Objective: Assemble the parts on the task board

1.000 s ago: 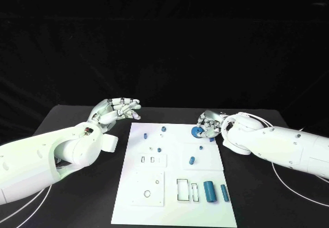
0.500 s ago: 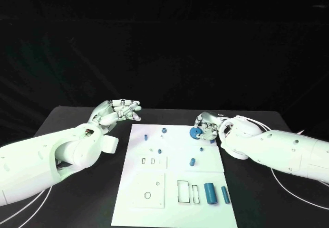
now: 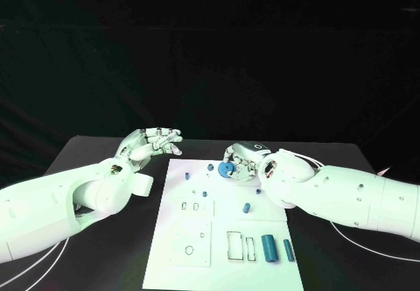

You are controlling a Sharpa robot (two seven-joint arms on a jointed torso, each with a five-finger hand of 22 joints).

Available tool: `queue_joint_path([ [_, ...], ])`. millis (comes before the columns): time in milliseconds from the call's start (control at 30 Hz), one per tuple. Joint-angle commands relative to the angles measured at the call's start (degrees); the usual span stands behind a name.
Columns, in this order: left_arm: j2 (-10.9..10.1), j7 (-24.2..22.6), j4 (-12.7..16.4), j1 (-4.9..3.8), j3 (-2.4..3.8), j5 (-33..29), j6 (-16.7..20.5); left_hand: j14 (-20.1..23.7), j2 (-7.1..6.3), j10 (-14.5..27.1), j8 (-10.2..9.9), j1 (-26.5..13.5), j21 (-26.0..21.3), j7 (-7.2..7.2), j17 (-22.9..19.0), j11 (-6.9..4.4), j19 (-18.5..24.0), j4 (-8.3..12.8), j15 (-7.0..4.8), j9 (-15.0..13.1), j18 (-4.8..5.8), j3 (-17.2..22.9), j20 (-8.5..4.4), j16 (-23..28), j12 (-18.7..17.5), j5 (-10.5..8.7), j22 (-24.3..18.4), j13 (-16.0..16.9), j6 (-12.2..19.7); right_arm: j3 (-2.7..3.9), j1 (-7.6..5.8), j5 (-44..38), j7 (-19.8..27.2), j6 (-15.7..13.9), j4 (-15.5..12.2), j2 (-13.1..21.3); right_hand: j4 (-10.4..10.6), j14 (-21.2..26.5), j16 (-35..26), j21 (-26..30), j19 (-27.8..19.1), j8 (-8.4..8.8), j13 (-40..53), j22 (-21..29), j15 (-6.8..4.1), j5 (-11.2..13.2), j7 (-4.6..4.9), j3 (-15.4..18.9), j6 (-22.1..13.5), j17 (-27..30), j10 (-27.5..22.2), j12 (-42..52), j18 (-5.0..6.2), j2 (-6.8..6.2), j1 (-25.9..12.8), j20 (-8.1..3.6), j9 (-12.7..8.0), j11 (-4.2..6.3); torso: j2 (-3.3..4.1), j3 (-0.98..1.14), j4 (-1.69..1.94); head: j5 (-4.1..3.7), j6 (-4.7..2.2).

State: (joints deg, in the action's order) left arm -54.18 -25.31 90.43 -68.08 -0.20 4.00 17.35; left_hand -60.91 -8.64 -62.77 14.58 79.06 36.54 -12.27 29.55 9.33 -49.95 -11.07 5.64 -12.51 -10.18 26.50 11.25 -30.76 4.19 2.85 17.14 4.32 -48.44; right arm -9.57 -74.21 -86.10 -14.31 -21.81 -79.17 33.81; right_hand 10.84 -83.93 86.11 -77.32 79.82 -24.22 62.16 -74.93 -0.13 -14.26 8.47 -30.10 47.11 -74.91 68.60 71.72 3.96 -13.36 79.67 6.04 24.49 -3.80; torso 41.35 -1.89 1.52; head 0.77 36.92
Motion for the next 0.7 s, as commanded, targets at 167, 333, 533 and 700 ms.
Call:
queue_joint_path([
  [167, 0.4, -0.5, 0.3, -0.05, 0.05, -0.4, -0.6, 0.4, 0.52, 0.2, -0.3, -0.1, 0.4, -1.36, 0.1, 0.16, 0.3, 0.0, -0.09, -0.1, -0.18, 0.3, 0.02, 0.2, -0.1, 0.19, 0.1, 0.1, 0.4, 0.00, 0.25, -5.1, 0.1, -1.0, 0.7, -3.6, -0.4, -4.0, -0.2, -0.2, 0.3, -0.29, 0.2, -1.6, -0.35, -0.1, 0.02, -0.7, 0.6, -6.2, 0.4, -0.1, -0.25, -0.03, -0.8, -0.33, -0.1, 0.15, 0.13, 0.01, 0.08, 0.11, 0.04],
  [333, 0.5, -0.5, 0.4, -0.05, 0.05, -0.5, -0.7, 0.4, 0.52, 0.2, -0.3, -0.1, 0.4, -1.36, 0.1, 0.16, 0.3, 0.0, -0.09, -0.1, -0.18, 0.3, 0.02, 0.2, -0.1, 0.19, 0.1, 0.1, 0.4, -0.04, 0.70, -5.4, 0.2, -0.6, 1.9, -5.6, -0.6, -4.1, -0.2, -0.2, 0.2, -0.21, 0.2, -1.6, -0.34, -0.1, 0.05, -0.9, 0.6, -6.3, 0.5, -0.1, -0.24, -0.04, -0.9, -0.33, -0.1, 0.13, 0.14, 0.04, 0.08, 0.19, 0.09],
  [533, 0.7, -0.5, 0.4, -0.06, 0.05, -0.5, -0.7, 0.4, 0.50, 0.2, -0.3, -0.1, 0.4, -1.36, 0.1, 0.17, 0.3, 0.0, -0.09, -0.1, -0.18, 0.3, 0.02, 0.2, -0.1, 0.19, 0.1, 0.1, 0.4, -0.08, 1.44, -5.6, 0.1, 0.2, 3.3, -7.5, -0.8, -4.1, -0.2, -0.2, 0.2, 0.02, 0.1, -1.6, -0.29, 0.0, 0.15, -1.2, 0.4, -6.2, 0.4, -0.2, -0.23, -0.09, -1.2, -0.31, -0.3, 0.06, 0.17, 0.05, 0.05, 0.37, 0.17],
  [700, 0.8, -0.4, 0.5, -0.07, 0.05, -0.5, -0.7, 0.4, 0.50, 0.2, -0.3, -0.1, 0.4, -1.36, 0.1, 0.17, 0.3, 0.0, -0.09, -0.1, -0.18, 0.3, 0.02, 0.2, -0.1, 0.19, 0.1, 0.1, 0.4, -0.09, 1.75, -5.7, -0.1, 1.1, 4.3, -8.6, -0.8, -4.1, -0.2, -0.2, 0.2, 0.02, 0.1, -1.6, -0.29, 0.0, 0.15, -1.2, 0.4, -6.2, 0.4, -0.2, -0.23, -0.09, -1.2, -0.31, -0.3, 0.06, 0.13, 0.04, -0.01, 0.36, 0.57],
])
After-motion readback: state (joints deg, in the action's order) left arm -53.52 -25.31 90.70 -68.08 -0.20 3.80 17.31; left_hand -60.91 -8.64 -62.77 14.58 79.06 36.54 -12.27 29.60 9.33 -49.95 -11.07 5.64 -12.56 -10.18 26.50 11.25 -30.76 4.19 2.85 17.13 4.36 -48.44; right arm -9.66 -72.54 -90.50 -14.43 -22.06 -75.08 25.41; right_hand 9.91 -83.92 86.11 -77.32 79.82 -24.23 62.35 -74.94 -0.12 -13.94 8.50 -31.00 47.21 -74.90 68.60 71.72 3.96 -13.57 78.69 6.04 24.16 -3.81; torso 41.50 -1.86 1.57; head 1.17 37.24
